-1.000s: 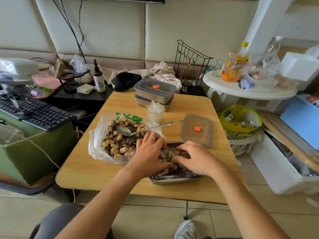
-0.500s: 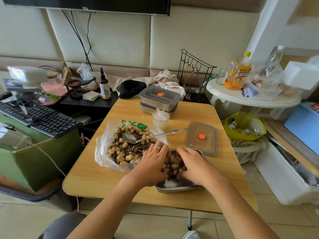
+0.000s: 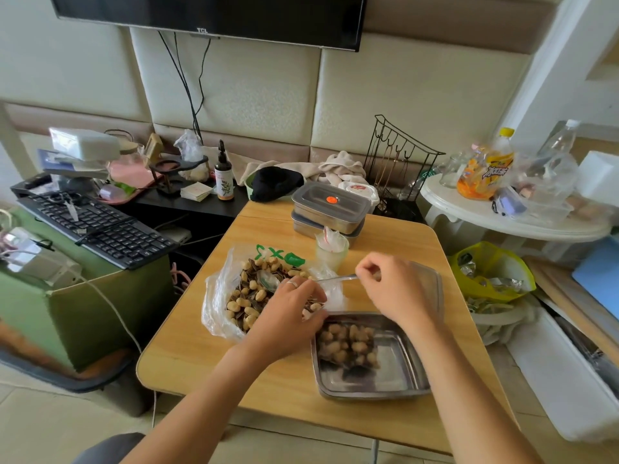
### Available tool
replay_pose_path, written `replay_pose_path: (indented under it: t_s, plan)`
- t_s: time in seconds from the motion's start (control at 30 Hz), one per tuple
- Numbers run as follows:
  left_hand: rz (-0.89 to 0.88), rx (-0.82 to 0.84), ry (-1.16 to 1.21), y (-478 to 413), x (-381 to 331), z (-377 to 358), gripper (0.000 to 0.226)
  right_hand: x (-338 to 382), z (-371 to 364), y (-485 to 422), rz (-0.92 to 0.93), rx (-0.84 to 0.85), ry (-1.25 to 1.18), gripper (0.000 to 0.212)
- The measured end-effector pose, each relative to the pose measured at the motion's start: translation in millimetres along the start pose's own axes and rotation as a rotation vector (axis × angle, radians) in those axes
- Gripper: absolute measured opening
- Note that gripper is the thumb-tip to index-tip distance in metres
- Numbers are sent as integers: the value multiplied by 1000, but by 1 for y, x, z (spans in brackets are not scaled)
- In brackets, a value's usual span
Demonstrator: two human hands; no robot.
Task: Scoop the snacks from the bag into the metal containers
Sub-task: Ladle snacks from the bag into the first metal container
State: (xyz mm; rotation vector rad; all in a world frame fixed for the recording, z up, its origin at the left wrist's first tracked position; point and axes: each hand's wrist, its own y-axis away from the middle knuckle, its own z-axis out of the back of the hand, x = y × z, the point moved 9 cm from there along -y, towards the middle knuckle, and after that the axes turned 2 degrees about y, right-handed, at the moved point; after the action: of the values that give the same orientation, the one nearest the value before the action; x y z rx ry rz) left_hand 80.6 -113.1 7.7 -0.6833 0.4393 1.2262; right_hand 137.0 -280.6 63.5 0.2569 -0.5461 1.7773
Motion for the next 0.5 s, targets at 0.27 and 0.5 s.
replay_pose_path:
  t_s: [0.27,0.5]
  plan:
    - [105,-84,-70,-1,40,24,10,15,-57,-58,-55,-75,-20,24]
    - [101,-113,-50,-6,53,45,13,8,-71,-73,-148,-80,-85,9]
